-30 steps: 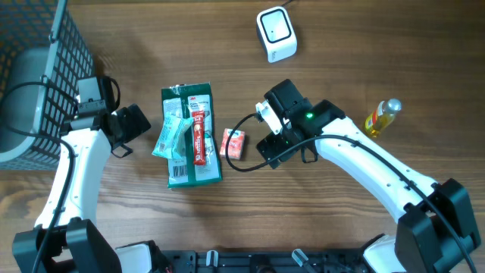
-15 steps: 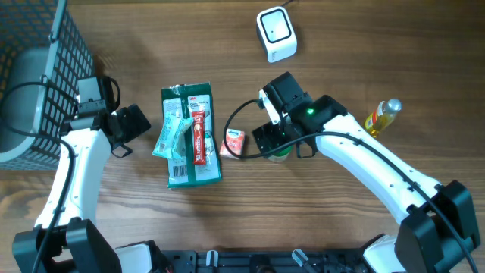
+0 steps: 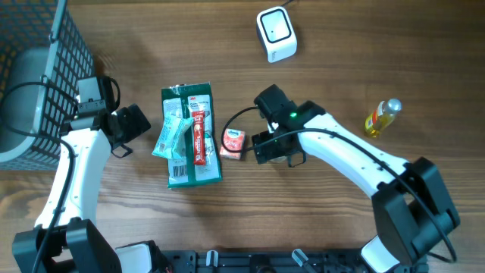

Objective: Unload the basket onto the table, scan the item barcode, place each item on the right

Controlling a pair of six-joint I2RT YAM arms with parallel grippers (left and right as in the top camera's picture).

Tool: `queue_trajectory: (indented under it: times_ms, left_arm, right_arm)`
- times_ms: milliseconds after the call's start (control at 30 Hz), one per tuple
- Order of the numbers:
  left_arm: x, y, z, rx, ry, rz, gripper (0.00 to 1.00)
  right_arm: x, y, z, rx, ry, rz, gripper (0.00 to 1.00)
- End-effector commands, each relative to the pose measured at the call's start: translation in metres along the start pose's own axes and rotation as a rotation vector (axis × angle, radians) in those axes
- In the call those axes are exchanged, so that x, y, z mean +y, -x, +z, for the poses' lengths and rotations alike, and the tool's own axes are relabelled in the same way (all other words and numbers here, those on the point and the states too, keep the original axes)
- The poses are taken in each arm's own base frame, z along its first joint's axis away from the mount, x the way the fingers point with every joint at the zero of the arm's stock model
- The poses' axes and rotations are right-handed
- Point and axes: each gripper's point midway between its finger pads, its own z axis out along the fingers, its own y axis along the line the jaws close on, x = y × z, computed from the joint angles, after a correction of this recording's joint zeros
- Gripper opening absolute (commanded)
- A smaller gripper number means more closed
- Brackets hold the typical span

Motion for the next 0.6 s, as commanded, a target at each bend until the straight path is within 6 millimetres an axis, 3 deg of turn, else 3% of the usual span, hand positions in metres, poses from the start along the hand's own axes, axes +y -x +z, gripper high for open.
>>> queue_trajectory:
  times_ms: [0, 100, 200, 367, 567]
  left_arm:
    - [-0.0016, 0.0075, -0.007, -0.027, -0.015, -0.007, 1.0]
    - [-0.0016, 0.0075, -0.007, -0.027, -0.015, -0.007, 1.0]
    - [-0.0016, 0.0075, -0.007, -0.027, -0.015, -0.007, 1.0]
    - [-0.0016, 0.0075, -0.007, -0.027, -0.015, -0.007, 1.0]
    - [-0.0016, 0.0075, -0.007, -0.027, -0.015, -0.007, 1.0]
  right_arm:
    - [-0.0093, 0.0003, 0.0152, 0.003, -0.078, -0.03, 0.92]
    - [-0.0098, 0.004, 0.0205, -0.006, -0.085, -0.029, 0.89]
    - [-0.009, 0.0076, 0.0216, -0.019, -0.082, -0.029, 0.81]
    - [-0.0111, 0.0062, 0.0214, -0.014, -0.094, -0.029, 0.79]
    - [-0.012, 0.0019, 0.0204, 0.0, -0.091, 0.102, 0.59]
